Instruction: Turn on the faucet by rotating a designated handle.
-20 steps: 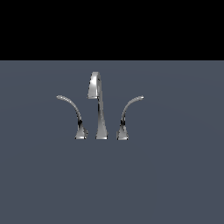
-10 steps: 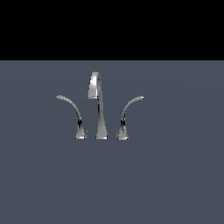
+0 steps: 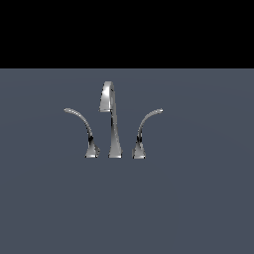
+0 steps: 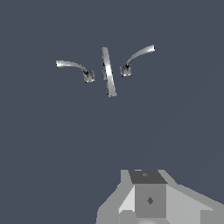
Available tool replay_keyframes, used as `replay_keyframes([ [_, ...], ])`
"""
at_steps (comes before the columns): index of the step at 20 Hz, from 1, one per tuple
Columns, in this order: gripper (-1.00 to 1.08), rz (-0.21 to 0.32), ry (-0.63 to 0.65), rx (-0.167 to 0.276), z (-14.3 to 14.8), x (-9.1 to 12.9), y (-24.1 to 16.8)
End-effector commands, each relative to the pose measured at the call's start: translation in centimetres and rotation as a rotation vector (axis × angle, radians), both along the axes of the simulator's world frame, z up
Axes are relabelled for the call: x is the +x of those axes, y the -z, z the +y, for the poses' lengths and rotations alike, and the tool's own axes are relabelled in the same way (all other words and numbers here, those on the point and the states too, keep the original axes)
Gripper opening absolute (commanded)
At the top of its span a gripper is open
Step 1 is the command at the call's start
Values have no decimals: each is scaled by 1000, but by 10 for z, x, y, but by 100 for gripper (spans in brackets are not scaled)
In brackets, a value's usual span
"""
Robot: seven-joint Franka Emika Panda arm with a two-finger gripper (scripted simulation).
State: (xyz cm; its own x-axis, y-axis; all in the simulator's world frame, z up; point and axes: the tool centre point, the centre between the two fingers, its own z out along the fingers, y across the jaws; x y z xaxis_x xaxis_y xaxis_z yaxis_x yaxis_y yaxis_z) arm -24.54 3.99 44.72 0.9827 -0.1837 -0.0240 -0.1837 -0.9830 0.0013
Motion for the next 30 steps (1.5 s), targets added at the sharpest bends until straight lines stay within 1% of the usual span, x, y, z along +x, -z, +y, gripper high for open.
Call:
replay_keyframes([
  [1, -100, 0, 49, 0, 10, 4, 10],
  [14, -100, -2, 325, -2, 61, 35, 65],
  [30, -100, -5, 658, -1, 110, 91, 131],
])
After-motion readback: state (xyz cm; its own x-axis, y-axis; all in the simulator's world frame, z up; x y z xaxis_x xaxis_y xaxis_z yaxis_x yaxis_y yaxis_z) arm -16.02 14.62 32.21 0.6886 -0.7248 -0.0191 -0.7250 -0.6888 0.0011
